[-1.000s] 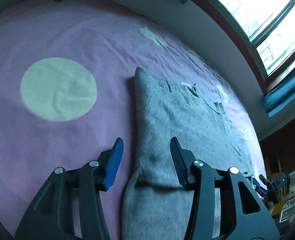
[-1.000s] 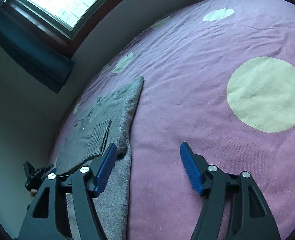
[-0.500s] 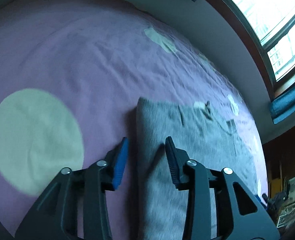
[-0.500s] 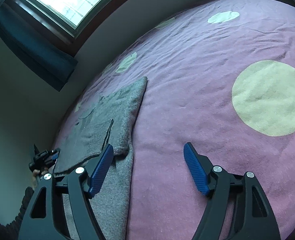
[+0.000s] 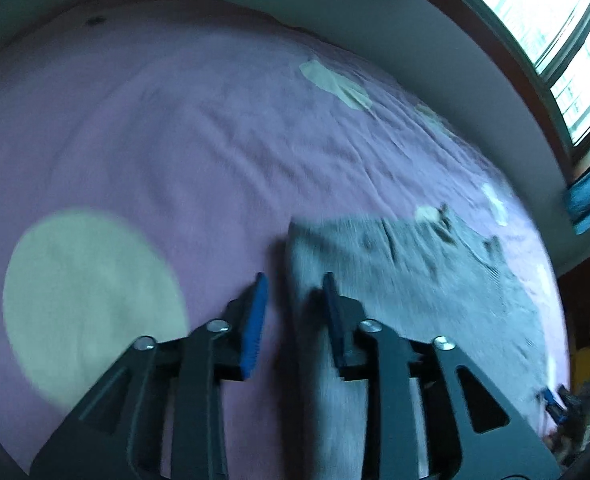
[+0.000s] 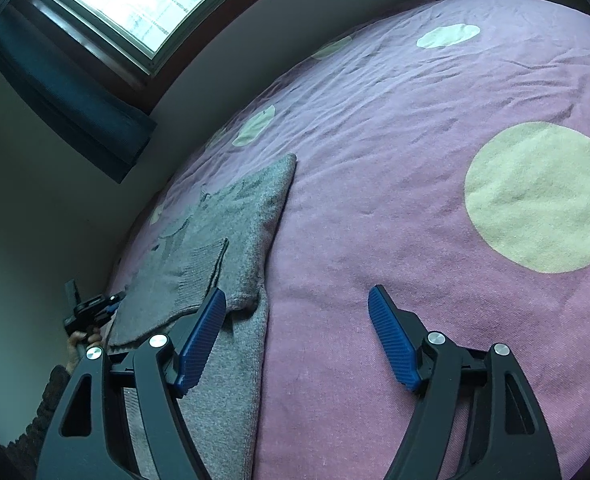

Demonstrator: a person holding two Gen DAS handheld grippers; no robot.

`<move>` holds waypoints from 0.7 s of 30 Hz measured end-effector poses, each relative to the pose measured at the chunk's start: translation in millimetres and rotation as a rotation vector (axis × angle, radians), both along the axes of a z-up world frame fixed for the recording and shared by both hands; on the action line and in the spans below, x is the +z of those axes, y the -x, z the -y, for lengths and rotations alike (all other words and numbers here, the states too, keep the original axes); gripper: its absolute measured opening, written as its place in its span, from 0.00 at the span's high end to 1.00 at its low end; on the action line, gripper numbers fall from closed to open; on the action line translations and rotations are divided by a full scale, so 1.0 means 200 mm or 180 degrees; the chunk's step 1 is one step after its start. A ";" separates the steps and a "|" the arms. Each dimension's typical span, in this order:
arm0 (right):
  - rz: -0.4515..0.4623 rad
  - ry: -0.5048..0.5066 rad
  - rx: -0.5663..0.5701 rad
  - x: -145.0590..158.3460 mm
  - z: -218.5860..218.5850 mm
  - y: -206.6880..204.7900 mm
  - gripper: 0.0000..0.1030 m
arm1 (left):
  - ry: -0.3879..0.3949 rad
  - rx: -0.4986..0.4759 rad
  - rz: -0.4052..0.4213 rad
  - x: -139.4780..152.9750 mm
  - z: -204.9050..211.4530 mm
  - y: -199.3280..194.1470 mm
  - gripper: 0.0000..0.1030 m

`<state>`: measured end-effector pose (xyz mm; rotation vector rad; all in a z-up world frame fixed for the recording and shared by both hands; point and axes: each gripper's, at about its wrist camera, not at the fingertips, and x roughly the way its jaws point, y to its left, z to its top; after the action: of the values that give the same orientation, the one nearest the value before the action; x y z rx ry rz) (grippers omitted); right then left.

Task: Fold small clothes

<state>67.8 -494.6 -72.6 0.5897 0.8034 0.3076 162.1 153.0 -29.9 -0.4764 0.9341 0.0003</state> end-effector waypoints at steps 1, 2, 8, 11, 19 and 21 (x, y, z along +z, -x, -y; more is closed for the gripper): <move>-0.0015 0.0004 -0.0007 0.00 0.00 0.00 0.29 | 0.0043 -0.0012 -0.0003 0.00 -0.01 0.05 0.66; -0.0042 0.0005 -0.0018 0.01 0.00 0.01 0.29 | 0.0095 -0.0043 -0.0023 0.01 -0.01 0.13 0.60; -0.0285 -0.0118 0.0222 0.03 -0.06 0.17 0.29 | 0.0210 -0.0278 0.0020 0.06 0.04 0.60 0.42; -0.0417 -0.0283 0.0453 0.03 -0.10 0.29 0.29 | 0.0185 -0.0472 -0.0004 0.07 0.13 0.82 0.40; -0.0673 -0.0586 0.1022 0.01 -0.21 0.69 0.29 | 0.0411 -0.0921 -0.0115 0.06 0.27 1.25 0.39; -0.0719 -0.0684 0.1162 0.01 -0.23 0.77 0.29 | 0.0550 -0.1002 -0.0135 0.06 0.31 1.32 0.39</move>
<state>-87.1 -449.1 -70.6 0.6856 1.1065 0.6767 -101.6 91.5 -18.0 -0.4856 1.0480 -0.3593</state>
